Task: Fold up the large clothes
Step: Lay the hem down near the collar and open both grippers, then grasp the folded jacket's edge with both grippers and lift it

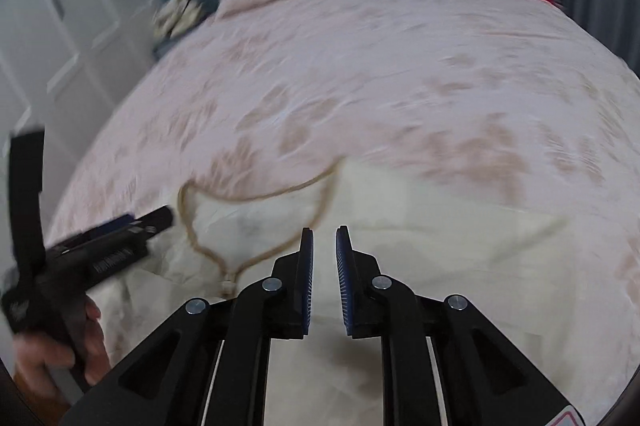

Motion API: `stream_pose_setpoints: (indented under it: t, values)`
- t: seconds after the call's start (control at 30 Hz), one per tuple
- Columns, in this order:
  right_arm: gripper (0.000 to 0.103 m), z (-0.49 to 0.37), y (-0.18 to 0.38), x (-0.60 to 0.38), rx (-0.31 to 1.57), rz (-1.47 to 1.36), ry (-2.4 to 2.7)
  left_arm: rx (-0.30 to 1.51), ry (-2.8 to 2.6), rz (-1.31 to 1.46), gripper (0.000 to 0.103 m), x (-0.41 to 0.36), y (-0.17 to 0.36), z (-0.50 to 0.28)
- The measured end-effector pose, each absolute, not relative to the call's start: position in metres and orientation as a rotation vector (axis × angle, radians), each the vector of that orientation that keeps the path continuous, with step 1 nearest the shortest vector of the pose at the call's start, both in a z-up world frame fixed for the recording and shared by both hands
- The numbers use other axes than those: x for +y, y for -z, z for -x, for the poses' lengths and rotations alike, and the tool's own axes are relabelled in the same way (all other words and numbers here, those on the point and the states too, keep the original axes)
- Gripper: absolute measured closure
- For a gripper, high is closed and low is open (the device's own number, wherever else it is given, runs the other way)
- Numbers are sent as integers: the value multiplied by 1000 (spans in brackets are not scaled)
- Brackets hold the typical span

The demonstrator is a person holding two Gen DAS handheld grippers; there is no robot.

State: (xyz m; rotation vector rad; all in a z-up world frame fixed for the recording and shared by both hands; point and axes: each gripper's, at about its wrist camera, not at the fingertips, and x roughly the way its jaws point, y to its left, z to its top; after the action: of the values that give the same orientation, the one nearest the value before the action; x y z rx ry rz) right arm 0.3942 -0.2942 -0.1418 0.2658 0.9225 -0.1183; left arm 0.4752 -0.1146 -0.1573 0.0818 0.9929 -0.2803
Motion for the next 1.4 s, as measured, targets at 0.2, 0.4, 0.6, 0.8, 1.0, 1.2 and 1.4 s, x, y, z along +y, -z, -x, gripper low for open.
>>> stream_pose_setpoints:
  t: [0.2,0.4,0.6,0.8,1.0,1.2,1.4]
  values:
    - [89,-430,185,-270,1007,-232,77,1008,248,-155,39,-122,196,-477]
    - [97,-434,208,-271,1003,-229,86,938,223,-195,36,-128,209,-473]
    - [100,-432,217,-270,965,-219,110,906,217,-187,36,-129,213,-471]
    - [101,-434,219,-268,933,-204,131,869,186,-191,32,-132,215,-470]
    - [92,-398,174,-289,749,-262,311,828,64,-3,28,-85,181,-467]
    - [64,-258,95,-337,583,-304,397,665,-38,99,15,25,107,-398]
    - [51,-101,102,-352,781,-310,392,872,123,44,12,111,107,-290]
